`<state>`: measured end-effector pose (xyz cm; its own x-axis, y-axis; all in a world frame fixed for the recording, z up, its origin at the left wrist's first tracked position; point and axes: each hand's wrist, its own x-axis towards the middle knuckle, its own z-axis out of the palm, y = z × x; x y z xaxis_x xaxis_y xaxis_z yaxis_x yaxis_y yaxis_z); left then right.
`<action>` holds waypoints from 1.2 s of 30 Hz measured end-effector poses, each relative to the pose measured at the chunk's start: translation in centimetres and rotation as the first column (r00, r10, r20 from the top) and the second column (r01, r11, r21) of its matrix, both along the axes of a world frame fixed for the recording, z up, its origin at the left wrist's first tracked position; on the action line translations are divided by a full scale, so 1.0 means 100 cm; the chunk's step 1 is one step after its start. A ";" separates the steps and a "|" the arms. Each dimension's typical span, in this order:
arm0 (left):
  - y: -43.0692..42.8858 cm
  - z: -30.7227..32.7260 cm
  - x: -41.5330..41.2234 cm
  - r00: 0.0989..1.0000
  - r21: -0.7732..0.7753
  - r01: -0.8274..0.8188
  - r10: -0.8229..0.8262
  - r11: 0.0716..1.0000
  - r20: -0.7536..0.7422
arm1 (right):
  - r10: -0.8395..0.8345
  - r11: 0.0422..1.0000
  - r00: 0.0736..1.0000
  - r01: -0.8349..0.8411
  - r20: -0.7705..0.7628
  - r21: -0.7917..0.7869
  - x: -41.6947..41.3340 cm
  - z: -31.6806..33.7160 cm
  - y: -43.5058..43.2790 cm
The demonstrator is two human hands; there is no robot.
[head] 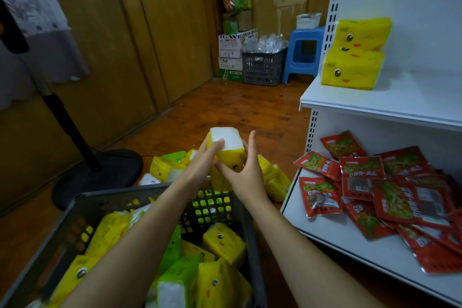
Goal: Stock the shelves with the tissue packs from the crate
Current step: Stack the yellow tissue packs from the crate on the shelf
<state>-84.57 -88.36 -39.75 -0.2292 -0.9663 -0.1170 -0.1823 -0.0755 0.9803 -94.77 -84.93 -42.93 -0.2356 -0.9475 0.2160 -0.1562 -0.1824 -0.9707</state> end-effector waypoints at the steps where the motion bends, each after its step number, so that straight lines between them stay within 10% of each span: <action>1: -0.001 0.000 0.001 0.999 0.029 -0.018 0.019 0.999 -0.032 | 0.002 1.000 1.000 -0.002 -0.002 0.017 0.000 -0.001 -0.001; 9: 0.002 -0.004 -0.006 0.935 0.157 -0.115 0.160 0.981 -0.317 | -0.019 0.994 0.986 0.001 0.165 0.107 0.006 -0.008 -0.008; 14: 0.000 -0.003 -0.008 0.970 -0.021 -0.102 0.095 0.995 -0.225 | -0.052 0.992 0.965 0.022 0.256 0.122 0.004 -0.013 -0.009; 21: -0.005 -0.005 -0.002 0.981 -0.286 -0.049 0.099 0.957 0.164 | -0.107 0.984 0.990 0.093 0.088 0.150 -0.014 -0.017 -0.006; 36: -0.020 0.037 -0.027 0.968 -0.179 -0.183 0.145 0.967 -0.207 | -0.102 0.984 0.985 0.080 -0.139 -0.158 -0.049 0.043 -0.010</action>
